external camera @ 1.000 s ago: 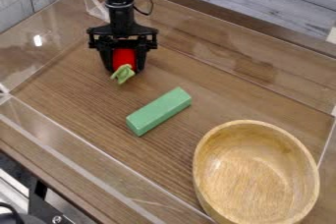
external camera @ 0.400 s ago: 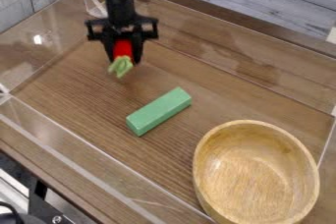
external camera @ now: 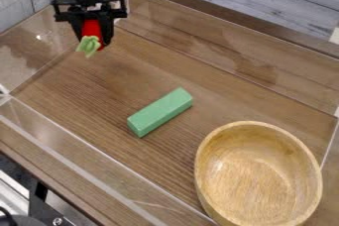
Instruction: Move the red object to the left side of the table
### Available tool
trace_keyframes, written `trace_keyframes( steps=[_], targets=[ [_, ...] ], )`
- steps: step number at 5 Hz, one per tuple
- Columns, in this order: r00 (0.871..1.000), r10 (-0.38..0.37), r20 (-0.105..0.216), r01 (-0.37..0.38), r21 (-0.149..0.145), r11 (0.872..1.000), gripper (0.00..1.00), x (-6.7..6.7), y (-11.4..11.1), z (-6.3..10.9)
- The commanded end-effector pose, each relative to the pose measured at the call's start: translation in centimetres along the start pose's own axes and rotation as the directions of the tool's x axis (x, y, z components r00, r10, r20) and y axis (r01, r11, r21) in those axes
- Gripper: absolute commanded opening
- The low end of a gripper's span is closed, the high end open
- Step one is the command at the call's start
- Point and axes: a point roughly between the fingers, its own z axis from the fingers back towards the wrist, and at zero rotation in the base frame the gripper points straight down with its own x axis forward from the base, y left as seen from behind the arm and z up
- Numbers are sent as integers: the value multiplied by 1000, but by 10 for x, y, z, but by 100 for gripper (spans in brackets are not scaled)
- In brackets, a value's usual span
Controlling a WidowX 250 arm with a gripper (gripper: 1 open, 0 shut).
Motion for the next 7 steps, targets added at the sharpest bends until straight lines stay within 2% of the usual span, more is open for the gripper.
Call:
trace_keyframes(
  steps=[1,2,4,6,7],
  targets=[
    [999,17,46,-17,9,1000,0,8,1,15],
    [999,41,32,-41,14,999,0,10,1,11],
    [997,79,3,-79,21,997,0,-7,-10,-19],
    [993,109,-36,-109,14,994,0,-18,-8,-27],
    [997,-37,-71,39,28,999,0,-20,1,-36]
  ],
)
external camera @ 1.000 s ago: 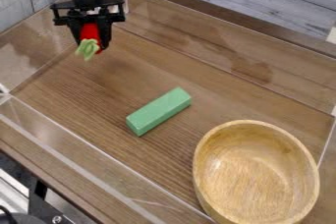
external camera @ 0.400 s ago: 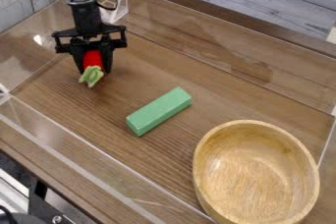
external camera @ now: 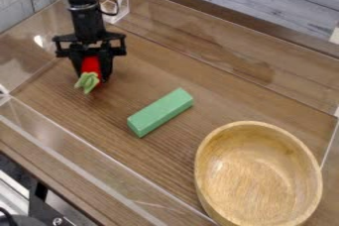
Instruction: Move the red object to the left side of the table
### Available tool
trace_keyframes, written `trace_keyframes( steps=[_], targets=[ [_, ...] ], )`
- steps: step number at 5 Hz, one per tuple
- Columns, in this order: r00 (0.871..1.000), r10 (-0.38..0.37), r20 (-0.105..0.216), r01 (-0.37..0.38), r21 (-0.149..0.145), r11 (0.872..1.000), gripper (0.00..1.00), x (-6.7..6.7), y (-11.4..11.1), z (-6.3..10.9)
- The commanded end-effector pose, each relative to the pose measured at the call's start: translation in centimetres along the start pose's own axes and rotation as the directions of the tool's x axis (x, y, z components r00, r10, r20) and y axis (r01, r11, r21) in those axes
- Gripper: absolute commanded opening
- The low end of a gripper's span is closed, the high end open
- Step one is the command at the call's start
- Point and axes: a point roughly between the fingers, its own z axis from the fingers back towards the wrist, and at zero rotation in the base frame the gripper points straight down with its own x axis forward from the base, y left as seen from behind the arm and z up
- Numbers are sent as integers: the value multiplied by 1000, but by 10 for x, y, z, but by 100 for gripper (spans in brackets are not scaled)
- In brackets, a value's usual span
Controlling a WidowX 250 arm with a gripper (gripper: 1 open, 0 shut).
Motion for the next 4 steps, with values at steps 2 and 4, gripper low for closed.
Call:
trace_keyframes(
  steps=[2,4],
  targets=[
    [991,-133,-13,133,18,991,0,2,20,7],
    [990,-132,-45,132,-7,991,0,1,29,5]
  ],
)
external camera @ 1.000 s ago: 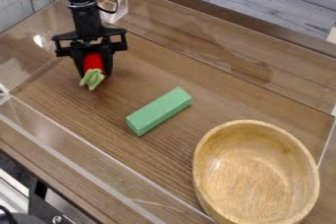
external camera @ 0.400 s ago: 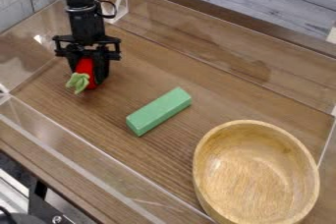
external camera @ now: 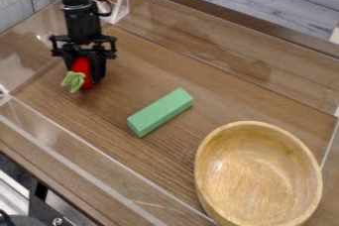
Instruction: Move the red object to the left side of the table
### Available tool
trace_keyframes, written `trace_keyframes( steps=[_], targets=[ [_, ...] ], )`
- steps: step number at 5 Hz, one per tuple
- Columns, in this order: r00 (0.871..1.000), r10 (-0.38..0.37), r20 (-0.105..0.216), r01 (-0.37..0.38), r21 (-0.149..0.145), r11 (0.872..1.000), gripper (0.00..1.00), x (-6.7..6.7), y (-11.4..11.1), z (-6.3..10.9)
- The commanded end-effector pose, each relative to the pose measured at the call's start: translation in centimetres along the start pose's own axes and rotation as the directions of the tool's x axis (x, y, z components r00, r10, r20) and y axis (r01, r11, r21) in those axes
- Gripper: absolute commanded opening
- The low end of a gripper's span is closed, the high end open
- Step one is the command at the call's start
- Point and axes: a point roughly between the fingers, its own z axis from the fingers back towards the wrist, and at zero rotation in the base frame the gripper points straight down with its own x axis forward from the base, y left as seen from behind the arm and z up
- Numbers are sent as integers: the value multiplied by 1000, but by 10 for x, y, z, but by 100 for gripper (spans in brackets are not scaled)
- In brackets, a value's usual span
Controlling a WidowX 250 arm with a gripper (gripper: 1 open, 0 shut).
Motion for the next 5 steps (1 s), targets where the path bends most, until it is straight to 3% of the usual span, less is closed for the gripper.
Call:
trace_keyframes(
  steps=[1,2,4,5],
  targets=[
    [997,-83,-3,83,11,996,0,2,15,11],
    [986,-166,-29,166,11,986,0,2,21,15],
    [999,-28,-35,26,-64,998,0,18,6,24],
    [995,-78,-55,74,-71,995,0,23,8,21]
  ],
)
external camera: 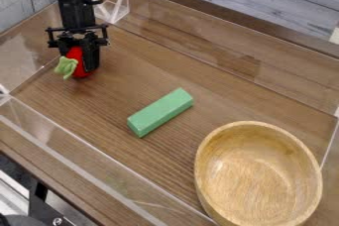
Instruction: Move the red object to the left side of the table
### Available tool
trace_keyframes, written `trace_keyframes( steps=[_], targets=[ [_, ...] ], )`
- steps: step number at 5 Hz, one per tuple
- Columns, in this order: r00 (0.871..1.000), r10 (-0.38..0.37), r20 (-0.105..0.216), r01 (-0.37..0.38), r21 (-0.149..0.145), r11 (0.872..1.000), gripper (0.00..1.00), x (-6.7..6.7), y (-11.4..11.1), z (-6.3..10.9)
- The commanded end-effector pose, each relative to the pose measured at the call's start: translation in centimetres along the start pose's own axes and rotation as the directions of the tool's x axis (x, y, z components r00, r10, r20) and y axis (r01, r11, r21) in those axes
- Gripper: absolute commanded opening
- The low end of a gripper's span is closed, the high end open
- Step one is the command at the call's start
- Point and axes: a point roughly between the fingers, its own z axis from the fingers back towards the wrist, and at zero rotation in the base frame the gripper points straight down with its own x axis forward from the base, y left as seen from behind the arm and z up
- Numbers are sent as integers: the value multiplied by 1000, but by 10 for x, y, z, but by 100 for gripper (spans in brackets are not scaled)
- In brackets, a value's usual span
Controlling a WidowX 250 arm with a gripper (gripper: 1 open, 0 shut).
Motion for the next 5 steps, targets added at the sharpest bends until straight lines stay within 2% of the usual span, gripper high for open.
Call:
trace_keyframes(
  steps=[1,2,3,4,5],
  targets=[
    [998,-53,43,53,7,999,100,0,-6,23],
    [994,-90,61,91,-10,996,100,-5,-14,37],
    [994,-35,108,42,-59,997,100,-10,-22,45],
    [986,25,163,-8,-105,994,100,-13,-26,56],
    [977,85,197,-56,-148,987,100,-13,-33,63]
  ],
)
